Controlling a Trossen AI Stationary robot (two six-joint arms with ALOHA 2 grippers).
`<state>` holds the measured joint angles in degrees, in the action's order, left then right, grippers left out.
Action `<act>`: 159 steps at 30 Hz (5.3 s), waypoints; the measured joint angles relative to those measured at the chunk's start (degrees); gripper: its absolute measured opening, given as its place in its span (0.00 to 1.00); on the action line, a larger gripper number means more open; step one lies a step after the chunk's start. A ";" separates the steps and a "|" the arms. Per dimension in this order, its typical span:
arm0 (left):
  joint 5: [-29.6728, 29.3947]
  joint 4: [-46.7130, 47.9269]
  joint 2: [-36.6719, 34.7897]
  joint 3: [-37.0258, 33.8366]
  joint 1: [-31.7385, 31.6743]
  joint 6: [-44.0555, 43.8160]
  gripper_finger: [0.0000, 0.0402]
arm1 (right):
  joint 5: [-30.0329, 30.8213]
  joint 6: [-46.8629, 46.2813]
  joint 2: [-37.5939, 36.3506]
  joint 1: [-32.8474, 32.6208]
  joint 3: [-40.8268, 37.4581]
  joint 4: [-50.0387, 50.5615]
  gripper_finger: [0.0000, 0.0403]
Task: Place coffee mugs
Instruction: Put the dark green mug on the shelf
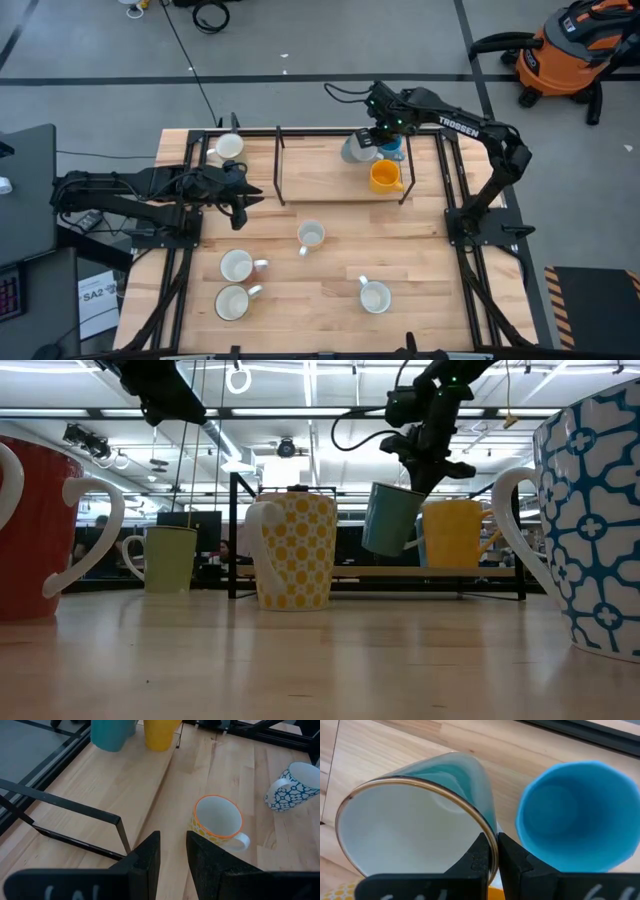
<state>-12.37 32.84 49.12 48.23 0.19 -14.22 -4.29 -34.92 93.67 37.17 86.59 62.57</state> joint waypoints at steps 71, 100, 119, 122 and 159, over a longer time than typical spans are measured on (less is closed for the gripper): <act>0.00 -0.04 0.00 0.00 0.00 0.48 0.25 | 1.55 -2.45 -0.13 0.83 -5.99 -6.70 0.09; 0.00 -0.04 0.00 0.00 0.00 0.46 0.25 | 1.58 -0.66 0.02 0.81 -6.12 -7.77 0.14; 0.00 -0.04 0.00 0.00 0.02 0.46 0.25 | 1.60 0.52 0.02 0.83 -6.12 -9.68 0.19; 0.00 -0.04 0.00 0.00 0.00 0.45 0.25 | 1.61 0.59 0.02 0.85 -6.12 -10.75 0.19; 0.00 -0.03 0.00 0.00 0.00 0.44 0.25 | 1.05 0.61 0.02 0.96 -6.05 -10.60 0.35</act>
<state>-12.36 32.81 49.12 48.23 0.19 -13.78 -3.25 -34.30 93.69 38.13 80.53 51.96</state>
